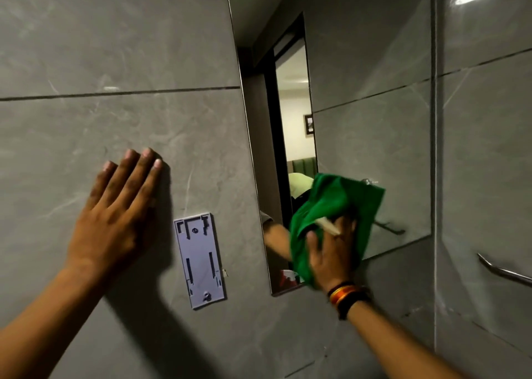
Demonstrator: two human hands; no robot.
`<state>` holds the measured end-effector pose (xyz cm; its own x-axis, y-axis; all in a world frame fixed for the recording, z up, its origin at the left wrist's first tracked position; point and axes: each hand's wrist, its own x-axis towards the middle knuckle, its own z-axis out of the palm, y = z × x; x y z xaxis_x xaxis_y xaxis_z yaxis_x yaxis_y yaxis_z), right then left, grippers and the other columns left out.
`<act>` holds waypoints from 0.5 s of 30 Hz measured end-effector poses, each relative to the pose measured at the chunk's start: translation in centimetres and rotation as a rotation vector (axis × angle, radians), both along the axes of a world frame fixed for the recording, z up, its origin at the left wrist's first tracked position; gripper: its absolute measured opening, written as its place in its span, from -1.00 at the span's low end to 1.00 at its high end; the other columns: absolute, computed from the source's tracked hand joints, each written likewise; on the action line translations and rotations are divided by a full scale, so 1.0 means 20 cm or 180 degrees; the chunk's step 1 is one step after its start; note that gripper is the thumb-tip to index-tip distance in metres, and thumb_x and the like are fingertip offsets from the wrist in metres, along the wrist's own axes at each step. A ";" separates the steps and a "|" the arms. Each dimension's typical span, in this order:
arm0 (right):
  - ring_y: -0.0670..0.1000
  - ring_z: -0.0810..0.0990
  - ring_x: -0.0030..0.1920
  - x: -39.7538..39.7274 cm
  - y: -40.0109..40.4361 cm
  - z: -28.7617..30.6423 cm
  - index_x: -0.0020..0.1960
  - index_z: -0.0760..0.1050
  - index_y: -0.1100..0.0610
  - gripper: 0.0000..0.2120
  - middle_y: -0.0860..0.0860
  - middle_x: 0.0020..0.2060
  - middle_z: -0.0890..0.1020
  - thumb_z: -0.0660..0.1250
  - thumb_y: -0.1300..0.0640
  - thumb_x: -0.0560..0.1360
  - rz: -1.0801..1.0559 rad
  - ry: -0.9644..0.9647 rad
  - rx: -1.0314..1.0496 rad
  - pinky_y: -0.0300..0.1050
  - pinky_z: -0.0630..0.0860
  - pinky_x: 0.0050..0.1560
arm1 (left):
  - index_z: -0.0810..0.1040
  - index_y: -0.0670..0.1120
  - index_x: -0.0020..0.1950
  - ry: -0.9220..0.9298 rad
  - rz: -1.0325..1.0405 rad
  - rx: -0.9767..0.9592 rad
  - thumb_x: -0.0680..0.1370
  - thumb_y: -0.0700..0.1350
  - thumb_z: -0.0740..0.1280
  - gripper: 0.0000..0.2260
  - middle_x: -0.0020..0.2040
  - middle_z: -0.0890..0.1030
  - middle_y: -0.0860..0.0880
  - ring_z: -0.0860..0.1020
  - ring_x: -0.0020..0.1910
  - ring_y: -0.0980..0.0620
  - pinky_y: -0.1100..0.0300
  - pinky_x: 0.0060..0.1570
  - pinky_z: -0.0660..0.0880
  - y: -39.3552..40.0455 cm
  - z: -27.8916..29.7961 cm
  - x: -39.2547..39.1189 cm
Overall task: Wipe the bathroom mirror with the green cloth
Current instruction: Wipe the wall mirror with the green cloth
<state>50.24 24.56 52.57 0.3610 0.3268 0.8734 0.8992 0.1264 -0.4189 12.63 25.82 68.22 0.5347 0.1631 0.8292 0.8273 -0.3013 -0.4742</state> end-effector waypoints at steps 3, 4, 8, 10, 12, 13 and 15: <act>0.27 0.11 0.58 -0.27 0.01 -0.10 0.21 0.44 -0.04 -0.65 0.18 0.48 0.29 0.08 -0.20 0.59 0.0210 -0.0930 -0.0064 0.30 -0.08 0.58 | 0.07 -0.14 0.63 0.0000 -0.0006 -0.0048 0.59 -0.09 0.11 -0.40 0.67 0.05 -0.14 0.02 0.65 -0.16 -0.14 0.61 -0.04 -0.02 0.00 0.00; 0.24 0.08 0.60 -0.31 0.02 -0.13 0.26 0.44 -0.05 -0.66 0.15 0.52 0.27 0.13 -0.18 0.59 0.0215 -0.1115 -0.0061 0.29 -0.10 0.57 | 0.07 -0.14 0.63 -0.0003 -0.0018 -0.0080 0.59 -0.09 0.11 -0.40 0.67 0.06 -0.14 0.02 0.65 -0.16 -0.16 0.61 -0.02 -0.02 0.00 0.00; 0.16 0.53 0.30 -0.27 -0.04 -0.06 0.19 0.44 -0.08 -0.69 0.03 0.25 0.46 0.09 -0.22 0.61 0.0306 -0.1193 -0.0098 0.06 0.38 0.35 | 0.10 -0.14 0.63 -0.0022 -0.0125 -0.0265 0.61 -0.07 0.09 -0.42 0.66 0.09 -0.15 0.04 0.64 -0.16 -0.17 0.60 0.03 -0.06 0.01 0.01; 0.13 0.63 -0.15 -0.18 -0.06 0.12 0.06 0.42 -0.05 -0.66 0.01 -0.04 0.45 0.04 -0.27 0.59 0.0379 -0.0805 -0.0198 -0.08 0.52 -0.18 | 0.12 -0.15 0.62 0.0027 -0.0184 -0.0369 0.60 -0.07 0.10 -0.42 0.65 0.12 -0.16 0.04 0.64 -0.15 -0.15 0.60 0.02 -0.08 0.03 0.00; 0.25 0.63 -0.12 -0.06 -0.04 0.38 0.12 0.48 0.05 -0.60 0.16 0.02 0.54 0.08 -0.23 0.59 0.0417 -0.0217 -0.0097 0.01 0.58 -0.15 | 0.13 -0.14 0.62 0.0091 -0.0208 -0.0482 0.57 -0.09 0.14 -0.40 0.65 0.13 -0.15 0.02 0.65 -0.12 -0.08 0.62 -0.05 -0.11 0.05 -0.01; 0.29 0.61 0.03 0.01 -0.03 0.53 0.20 0.50 0.11 -0.59 0.26 0.14 0.54 0.11 -0.17 0.61 0.0398 0.0028 0.0047 0.09 0.58 0.04 | 0.13 -0.14 0.62 0.0107 -0.0197 -0.0549 0.56 -0.11 0.16 -0.38 0.65 0.12 -0.14 0.00 0.65 -0.11 -0.05 0.62 -0.08 -0.12 0.06 -0.01; 0.28 0.48 0.34 0.13 -0.03 0.85 0.34 0.49 0.15 -0.59 0.29 0.38 0.44 0.16 -0.07 0.64 0.0454 0.0371 0.0374 0.12 0.42 0.36 | 0.13 -0.14 0.62 0.0109 -0.0160 -0.0679 0.53 -0.13 0.19 -0.36 0.65 0.11 -0.13 -0.01 0.65 -0.10 -0.01 0.62 -0.12 -0.16 0.08 -0.02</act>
